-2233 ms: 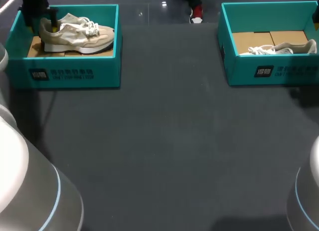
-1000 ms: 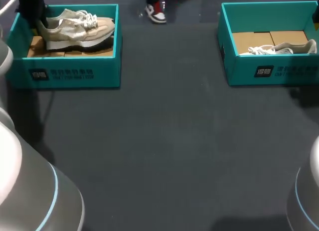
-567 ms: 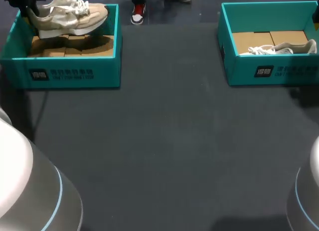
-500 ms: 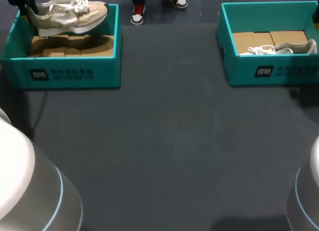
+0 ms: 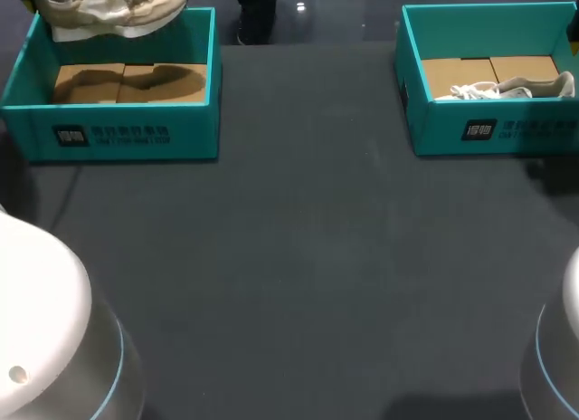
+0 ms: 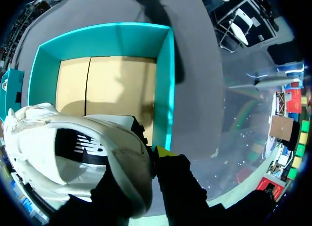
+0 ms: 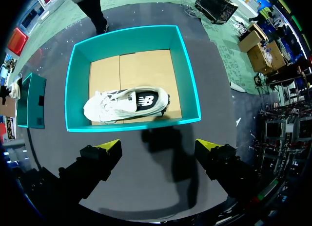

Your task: Take the shoe out of the shoebox, open the shoe tongue, remove and reinsert the insole, then place the shoe into the shoebox

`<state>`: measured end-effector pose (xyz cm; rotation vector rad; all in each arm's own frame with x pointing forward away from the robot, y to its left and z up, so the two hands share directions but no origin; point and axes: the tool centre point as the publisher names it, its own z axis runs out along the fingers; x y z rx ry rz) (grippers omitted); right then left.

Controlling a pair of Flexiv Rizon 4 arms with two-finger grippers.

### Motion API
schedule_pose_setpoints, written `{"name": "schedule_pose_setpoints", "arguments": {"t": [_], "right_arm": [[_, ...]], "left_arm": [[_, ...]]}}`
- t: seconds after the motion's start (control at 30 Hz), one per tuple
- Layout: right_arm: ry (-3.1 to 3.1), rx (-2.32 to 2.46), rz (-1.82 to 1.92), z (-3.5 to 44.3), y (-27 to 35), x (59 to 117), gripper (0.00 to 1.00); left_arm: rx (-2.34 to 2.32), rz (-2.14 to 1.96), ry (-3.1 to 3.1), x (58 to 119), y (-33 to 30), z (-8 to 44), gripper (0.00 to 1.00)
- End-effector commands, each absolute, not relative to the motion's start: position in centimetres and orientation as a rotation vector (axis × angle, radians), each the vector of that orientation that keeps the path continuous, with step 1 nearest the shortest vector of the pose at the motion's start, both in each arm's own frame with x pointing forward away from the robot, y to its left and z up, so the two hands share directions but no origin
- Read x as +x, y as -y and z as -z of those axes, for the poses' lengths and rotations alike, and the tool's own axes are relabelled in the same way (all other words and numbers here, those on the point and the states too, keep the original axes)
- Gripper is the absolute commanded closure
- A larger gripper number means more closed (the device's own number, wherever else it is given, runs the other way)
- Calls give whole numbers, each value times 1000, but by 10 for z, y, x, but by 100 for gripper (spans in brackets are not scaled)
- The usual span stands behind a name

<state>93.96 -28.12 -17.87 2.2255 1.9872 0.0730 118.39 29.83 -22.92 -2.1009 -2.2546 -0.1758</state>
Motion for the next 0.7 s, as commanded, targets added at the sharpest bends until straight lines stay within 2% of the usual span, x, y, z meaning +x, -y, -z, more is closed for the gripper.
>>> {"name": "schedule_pose_setpoints", "arguments": {"t": [0.03, 0.47, 0.7], "right_arm": [[-1986, 2226, -72, 179, 281, 939, 0], [-1986, 2226, -72, 179, 281, 939, 0], [-1986, 2226, -72, 179, 281, 939, 0]], "left_arm": [[-2119, 246, 2267, 1162, -297, 196, 100], [-2134, 349, 2298, 1116, -294, 134, 100], [-2133, 410, 2297, 1065, -290, 110, 100]]}}
